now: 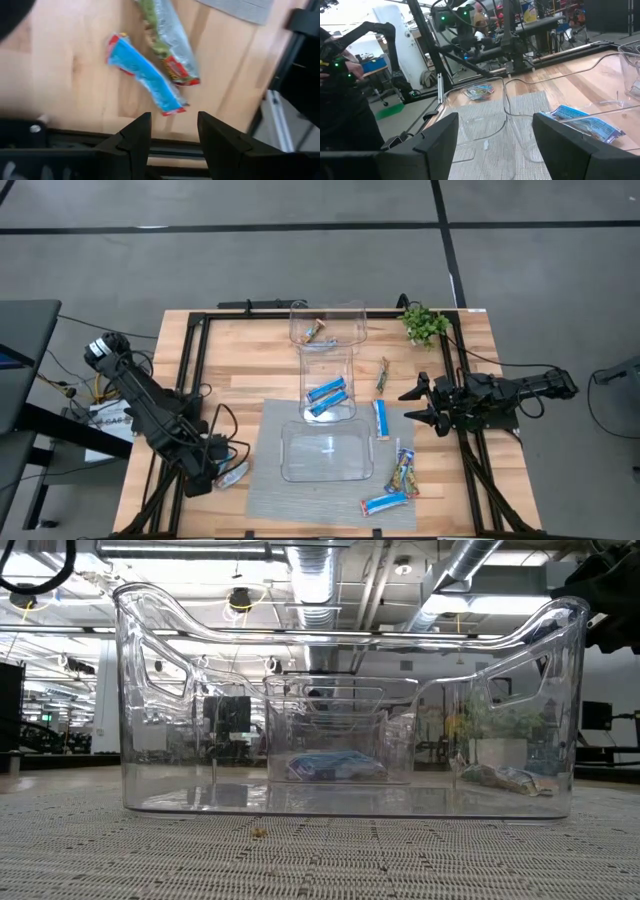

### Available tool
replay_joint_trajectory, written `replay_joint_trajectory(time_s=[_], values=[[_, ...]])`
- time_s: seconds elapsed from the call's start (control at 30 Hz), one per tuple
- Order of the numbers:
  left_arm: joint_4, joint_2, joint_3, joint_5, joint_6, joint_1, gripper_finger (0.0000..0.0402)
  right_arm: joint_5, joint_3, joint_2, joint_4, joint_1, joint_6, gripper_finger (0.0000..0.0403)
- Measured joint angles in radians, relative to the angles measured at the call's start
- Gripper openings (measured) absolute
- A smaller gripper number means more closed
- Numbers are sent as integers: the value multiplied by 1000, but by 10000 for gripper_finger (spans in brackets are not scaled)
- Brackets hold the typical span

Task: Pick and place Granola Bars by type
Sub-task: Put the red granola bar into the bottom transparent bin

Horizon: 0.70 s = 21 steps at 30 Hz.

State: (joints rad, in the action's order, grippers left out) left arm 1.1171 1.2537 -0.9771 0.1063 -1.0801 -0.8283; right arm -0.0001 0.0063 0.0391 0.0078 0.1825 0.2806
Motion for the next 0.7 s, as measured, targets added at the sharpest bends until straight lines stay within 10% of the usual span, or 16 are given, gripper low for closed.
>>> replay_joint_trajectory(time_s=[0.7], values=[[82,82,0,-109,-471,-98,153,0,0,0,0,0,0,249]])
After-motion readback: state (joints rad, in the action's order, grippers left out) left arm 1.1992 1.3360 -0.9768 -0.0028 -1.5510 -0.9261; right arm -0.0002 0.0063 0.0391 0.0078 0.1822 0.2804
